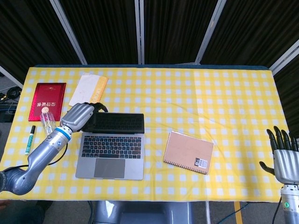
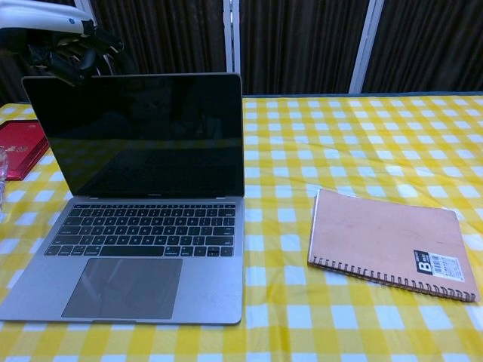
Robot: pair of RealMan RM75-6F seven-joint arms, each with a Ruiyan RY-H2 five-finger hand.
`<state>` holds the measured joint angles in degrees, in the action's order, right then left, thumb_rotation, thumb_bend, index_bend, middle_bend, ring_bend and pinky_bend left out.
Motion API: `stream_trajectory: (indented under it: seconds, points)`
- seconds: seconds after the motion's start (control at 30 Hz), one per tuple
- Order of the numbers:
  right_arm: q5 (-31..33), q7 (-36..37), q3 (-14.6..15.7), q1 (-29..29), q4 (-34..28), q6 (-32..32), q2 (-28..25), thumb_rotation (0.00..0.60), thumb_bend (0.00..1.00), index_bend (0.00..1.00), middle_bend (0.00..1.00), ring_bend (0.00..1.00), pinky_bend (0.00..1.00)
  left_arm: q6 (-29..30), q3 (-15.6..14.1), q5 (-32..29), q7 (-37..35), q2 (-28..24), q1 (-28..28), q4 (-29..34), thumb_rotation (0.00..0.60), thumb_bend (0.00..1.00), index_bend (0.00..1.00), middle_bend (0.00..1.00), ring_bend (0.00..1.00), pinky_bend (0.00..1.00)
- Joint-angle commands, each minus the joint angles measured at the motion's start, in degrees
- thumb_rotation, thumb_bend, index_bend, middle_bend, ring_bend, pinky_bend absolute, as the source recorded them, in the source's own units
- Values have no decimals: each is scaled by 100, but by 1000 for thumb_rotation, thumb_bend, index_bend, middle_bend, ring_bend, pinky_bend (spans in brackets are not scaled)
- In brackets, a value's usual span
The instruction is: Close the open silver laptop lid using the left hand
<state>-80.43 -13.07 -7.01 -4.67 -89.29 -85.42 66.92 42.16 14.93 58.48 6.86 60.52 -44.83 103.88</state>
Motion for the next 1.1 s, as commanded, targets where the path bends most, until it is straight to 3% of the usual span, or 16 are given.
stream_trajectory:
  seconds: [0.03, 0.37, 0.47, 1.1]
  points:
    - [1, -6, 5, -3, 8, 5, 8, 600, 0, 0, 0, 0, 0, -16, -44, 168, -98, -122, 36, 159, 563, 1000, 323, 256, 308, 289]
    - [-5, 18, 1, 0, -2, -26, -2, 600, 0, 0, 0, 0, 0, -68, -333, 1102, -765, -430, 311, 684, 571, 1000, 331, 259, 308, 289]
    - [-7, 52, -14, 18, -27, -74, -32, 600, 0, 0, 0, 0, 0, -71, -615, 1630, -969, -556, 507, 882, 574, 1000, 331, 259, 308, 290]
    - [-38, 75, -2, 50, -99, -138, -80, 600, 0, 0, 0, 0, 0, 142, -1645, 3305, -2045, -477, 915, 509, 575, 1000, 330, 260, 308, 291]
